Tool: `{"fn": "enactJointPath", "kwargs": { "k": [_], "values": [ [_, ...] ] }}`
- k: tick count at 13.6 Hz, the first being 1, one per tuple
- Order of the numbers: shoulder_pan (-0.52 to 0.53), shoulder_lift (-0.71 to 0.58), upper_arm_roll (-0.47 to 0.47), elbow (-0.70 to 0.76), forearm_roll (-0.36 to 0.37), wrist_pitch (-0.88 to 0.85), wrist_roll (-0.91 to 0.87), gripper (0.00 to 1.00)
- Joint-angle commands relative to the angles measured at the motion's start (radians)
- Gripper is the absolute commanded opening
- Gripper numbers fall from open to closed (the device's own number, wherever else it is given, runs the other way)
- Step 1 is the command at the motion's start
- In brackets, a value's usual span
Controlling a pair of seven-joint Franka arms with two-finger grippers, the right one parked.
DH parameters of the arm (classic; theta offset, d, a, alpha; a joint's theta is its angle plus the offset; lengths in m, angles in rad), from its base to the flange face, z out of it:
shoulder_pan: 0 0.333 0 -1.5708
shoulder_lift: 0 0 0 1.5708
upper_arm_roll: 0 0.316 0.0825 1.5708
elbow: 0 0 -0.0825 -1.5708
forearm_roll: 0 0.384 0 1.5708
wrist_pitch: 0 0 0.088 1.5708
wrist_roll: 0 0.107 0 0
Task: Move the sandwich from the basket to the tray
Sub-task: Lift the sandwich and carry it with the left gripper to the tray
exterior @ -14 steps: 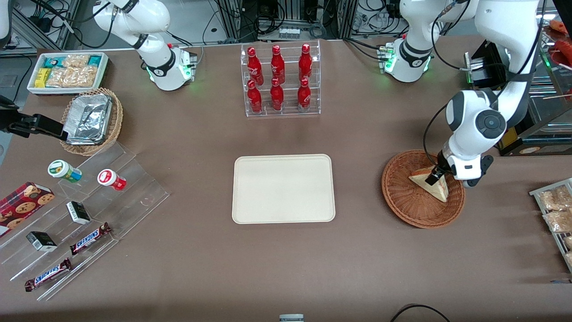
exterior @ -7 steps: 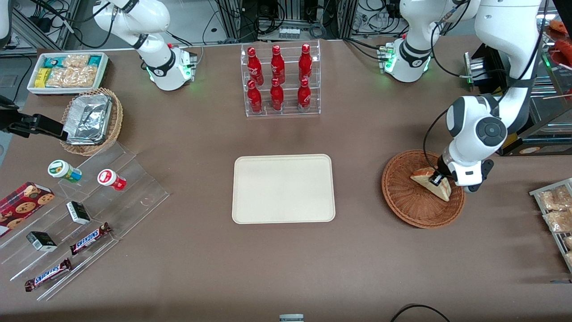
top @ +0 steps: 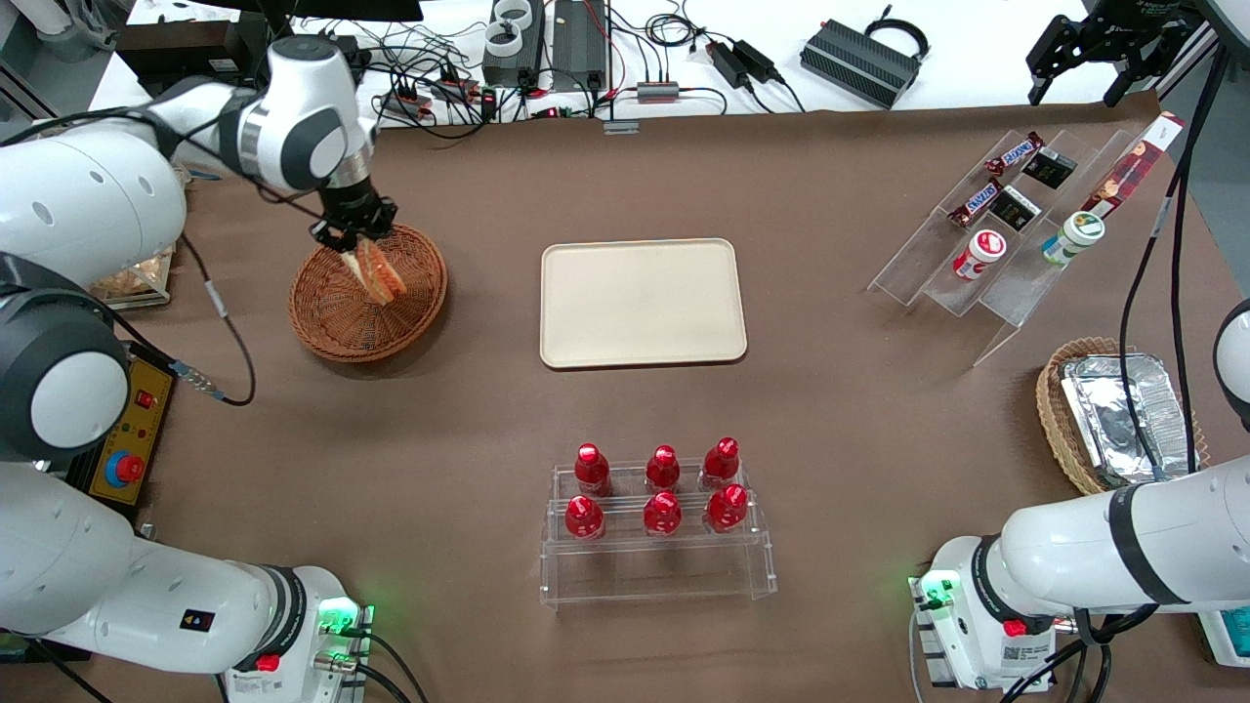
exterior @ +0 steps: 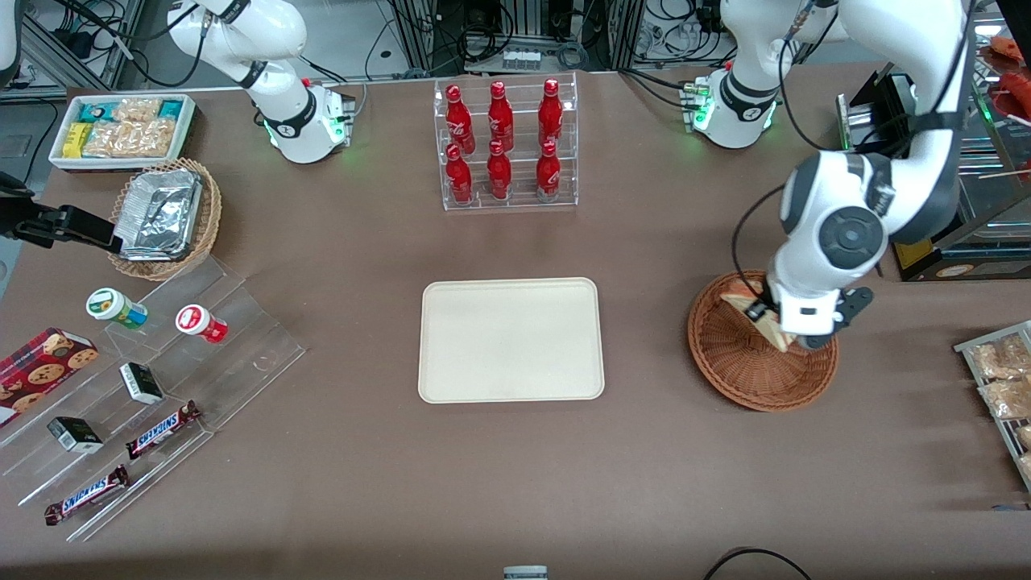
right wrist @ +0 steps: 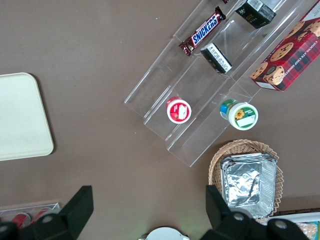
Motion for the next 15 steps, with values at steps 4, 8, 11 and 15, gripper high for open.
{"fn": "enactJointPath", "kwargs": {
  "k": [4, 8, 11, 15],
  "values": [
    [-0.143, -0.003, 0.008, 0.208, -0.054, -0.211, 0.013, 0.0],
    [-0.264, 0.056, 0.005, 0.31, -0.094, -0.205, 0.003, 0.0],
    [-0.356, 0.184, 0.004, 0.404, -0.135, -0.199, 0.008, 0.0],
    [-0.456, 0.41, -0.01, 0.55, -0.143, -0.097, 0.0, 0.0]
  ]
}}
